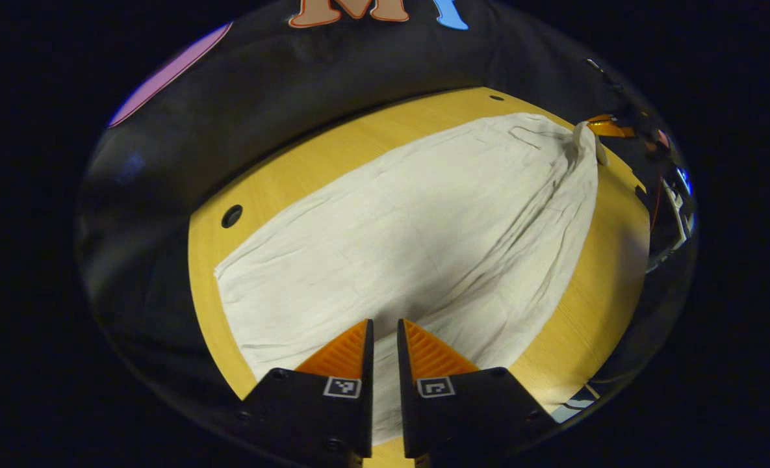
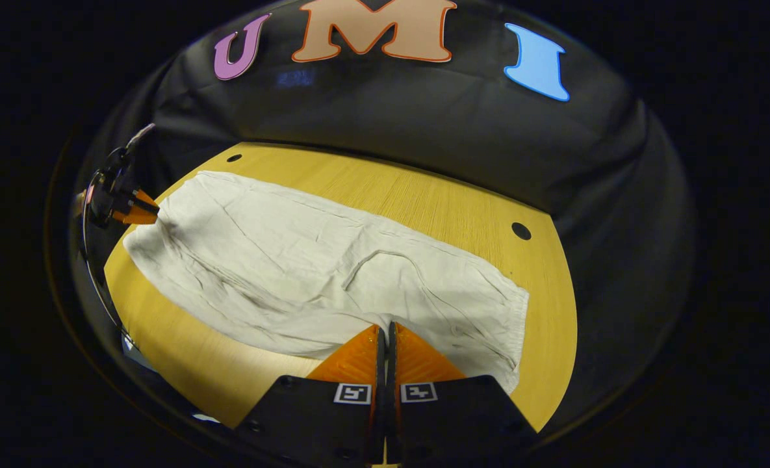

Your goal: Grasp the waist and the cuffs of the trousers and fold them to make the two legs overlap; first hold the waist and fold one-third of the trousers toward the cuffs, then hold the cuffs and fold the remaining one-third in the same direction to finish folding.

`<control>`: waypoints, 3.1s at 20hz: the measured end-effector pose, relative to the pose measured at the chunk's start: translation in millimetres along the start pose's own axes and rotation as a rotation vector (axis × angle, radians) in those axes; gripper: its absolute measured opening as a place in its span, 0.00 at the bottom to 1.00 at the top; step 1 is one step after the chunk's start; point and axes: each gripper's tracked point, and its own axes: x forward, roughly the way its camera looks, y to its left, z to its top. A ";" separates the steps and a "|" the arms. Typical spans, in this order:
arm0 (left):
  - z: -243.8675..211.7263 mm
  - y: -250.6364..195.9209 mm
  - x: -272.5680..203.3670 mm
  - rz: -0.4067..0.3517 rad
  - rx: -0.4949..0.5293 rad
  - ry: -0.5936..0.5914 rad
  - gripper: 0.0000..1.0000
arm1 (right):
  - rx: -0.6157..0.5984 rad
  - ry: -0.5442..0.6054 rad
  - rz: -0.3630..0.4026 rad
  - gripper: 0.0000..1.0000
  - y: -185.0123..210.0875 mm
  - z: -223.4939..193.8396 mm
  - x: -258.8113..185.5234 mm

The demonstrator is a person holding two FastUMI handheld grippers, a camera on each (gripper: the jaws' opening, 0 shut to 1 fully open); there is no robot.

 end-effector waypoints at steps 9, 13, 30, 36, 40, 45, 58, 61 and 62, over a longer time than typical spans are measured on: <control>-35.7 3.7 26.1 -0.113 0.213 0.187 0.78 | -0.004 0.015 -0.021 0.02 1.1 -3.6 -2.3; -31.6 5.1 29.1 -0.096 0.238 0.182 0.13 | -0.013 0.018 -0.028 0.02 3.1 -6.6 -4.1; 77.4 79.1 -58.2 0.234 0.196 -0.088 0.00 | 0.100 -0.151 -0.124 0.02 -26.6 65.8 -16.3; 85.9 98.9 -37.5 0.360 0.127 -0.103 0.00 | 0.171 -0.173 -0.119 0.02 -36.2 102.7 50.8; 65.6 98.3 -26.8 0.332 0.025 -0.085 0.00 | 0.239 -0.119 -0.084 0.02 -42.9 93.6 114.9; 71.3 103.1 -27.2 0.407 -0.051 -0.130 0.00 | 0.299 -0.087 -0.016 0.14 -30.6 85.5 166.5; 132.6 52.2 -60.8 0.246 -0.384 -0.542 0.80 | 0.547 -0.304 -0.122 0.96 -105.9 96.9 45.6; 134.2 53.8 -59.9 0.222 -0.449 -0.593 0.81 | 0.617 -0.297 -0.201 0.96 -153.4 49.3 9.8; 136.3 51.1 -60.0 0.207 -0.475 -0.606 0.82 | 0.651 -0.288 -0.208 0.92 -161.7 34.6 2.3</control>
